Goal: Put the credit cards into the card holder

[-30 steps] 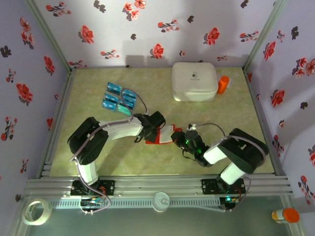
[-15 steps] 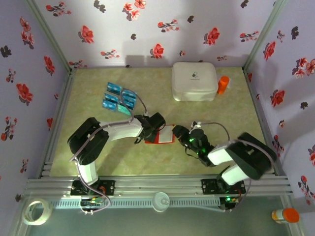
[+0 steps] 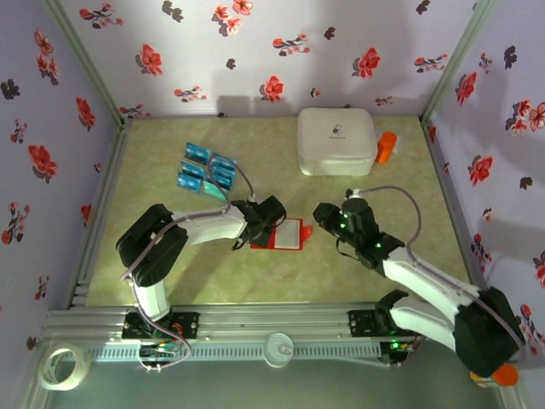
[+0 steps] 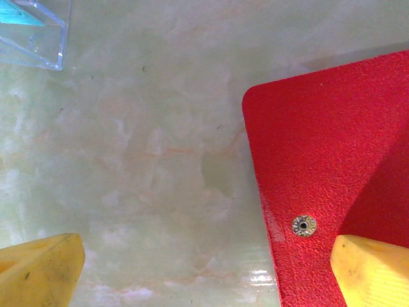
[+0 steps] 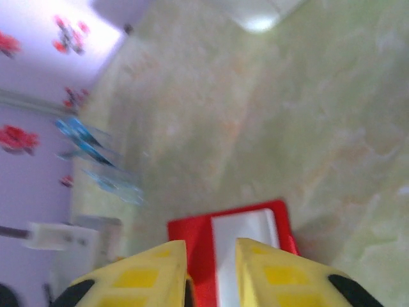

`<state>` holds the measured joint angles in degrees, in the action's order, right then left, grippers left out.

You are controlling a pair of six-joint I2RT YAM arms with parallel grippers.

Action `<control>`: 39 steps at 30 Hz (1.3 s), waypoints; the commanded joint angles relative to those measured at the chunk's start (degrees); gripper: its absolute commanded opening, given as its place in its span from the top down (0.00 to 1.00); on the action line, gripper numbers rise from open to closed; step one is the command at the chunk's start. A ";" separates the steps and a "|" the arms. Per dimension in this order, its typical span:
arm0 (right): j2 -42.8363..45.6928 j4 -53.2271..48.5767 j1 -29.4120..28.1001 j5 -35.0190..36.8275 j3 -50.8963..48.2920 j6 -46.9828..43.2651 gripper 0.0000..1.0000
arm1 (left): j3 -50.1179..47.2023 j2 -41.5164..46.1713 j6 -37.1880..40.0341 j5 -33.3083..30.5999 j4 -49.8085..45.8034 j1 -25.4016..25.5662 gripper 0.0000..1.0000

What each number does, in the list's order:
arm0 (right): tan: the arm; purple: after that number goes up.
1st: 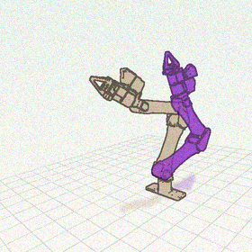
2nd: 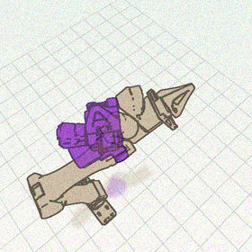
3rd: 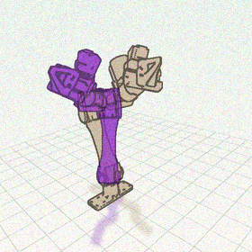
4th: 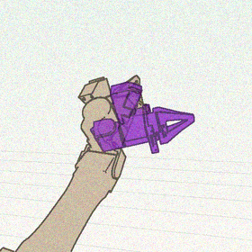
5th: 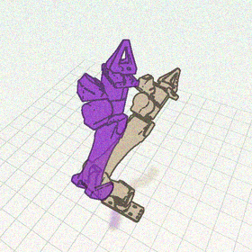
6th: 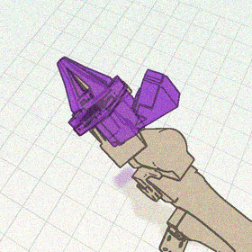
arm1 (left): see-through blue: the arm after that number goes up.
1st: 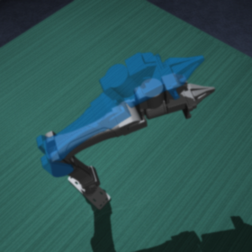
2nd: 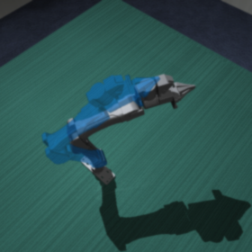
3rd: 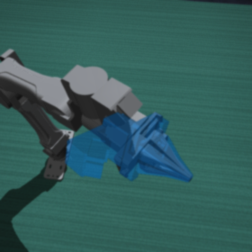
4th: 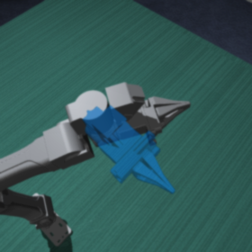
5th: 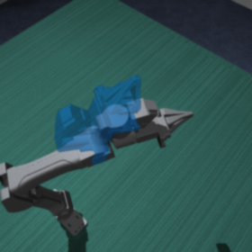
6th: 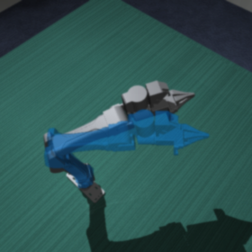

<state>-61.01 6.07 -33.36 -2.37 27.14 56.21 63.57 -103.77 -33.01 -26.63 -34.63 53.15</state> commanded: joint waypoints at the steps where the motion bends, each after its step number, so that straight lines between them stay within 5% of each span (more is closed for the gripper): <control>1: -6.89 0.34 -0.11 -5.87 2.43 -1.92 0.81 | -1.80 0.23 -1.59 -2.39 -0.60 0.03 0.00; 14: -19.86 6.15 -1.01 -6.62 4.53 -2.45 0.95 | -1.76 0.47 -1.39 -2.64 -0.87 0.05 0.00; 39: -24.64 13.34 0.49 -4.53 -4.26 -1.72 1.00 | -1.71 3.80 -3.20 2.06 -0.19 -0.06 0.00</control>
<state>-84.90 20.45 -33.23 -7.33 24.45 54.54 61.06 -102.02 -35.24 -26.22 -32.27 53.30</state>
